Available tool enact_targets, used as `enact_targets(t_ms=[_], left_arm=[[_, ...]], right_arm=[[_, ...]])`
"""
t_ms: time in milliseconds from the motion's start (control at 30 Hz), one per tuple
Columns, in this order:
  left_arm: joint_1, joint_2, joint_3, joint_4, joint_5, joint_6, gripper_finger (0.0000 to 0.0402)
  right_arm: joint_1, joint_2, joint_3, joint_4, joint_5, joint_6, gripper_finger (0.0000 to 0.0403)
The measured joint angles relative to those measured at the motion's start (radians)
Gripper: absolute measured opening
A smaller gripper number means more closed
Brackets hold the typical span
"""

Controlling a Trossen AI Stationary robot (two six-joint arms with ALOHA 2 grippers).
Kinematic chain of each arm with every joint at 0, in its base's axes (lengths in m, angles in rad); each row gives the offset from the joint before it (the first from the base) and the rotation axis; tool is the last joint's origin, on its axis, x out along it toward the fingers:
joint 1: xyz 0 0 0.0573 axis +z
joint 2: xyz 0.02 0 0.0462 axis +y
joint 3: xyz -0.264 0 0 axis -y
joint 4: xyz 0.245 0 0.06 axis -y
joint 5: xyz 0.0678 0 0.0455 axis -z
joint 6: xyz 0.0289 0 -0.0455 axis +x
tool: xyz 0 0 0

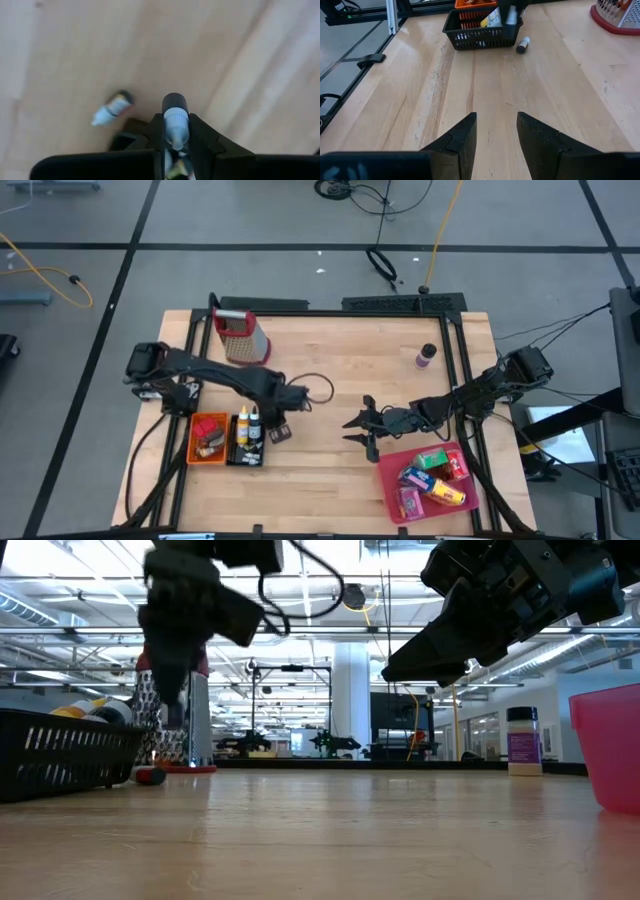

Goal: Pick & Place Kitchen Items
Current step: Put the purple food coloring bottle into the black bin

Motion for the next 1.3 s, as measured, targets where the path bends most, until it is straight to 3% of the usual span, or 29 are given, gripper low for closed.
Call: enact_targets(t_ms=[400,633,933,1300], left_arm=[[-0.198,0.0,0.05,-0.14,-0.002,-0.173,0.0046],[-0.271,0.0,0.05,-0.199,-0.057,-0.3,0.0056],[-0.304,0.0,0.041,-0.19,-0.133,-0.333,0.0062],[-0.305,0.0,0.04,-0.189,-0.133,-0.308,0.0062]], right_arm=[[0.0,0.0,0.0,0.0,0.0,0.001,0.0132],[0.0,0.0,0.0,0.001,0.0,0.003,0.0132],[0.0,0.0,0.0,0.001,0.0,0.003,0.0132],[0.0,0.0,0.0,0.001,0.0,0.003,0.0132]])
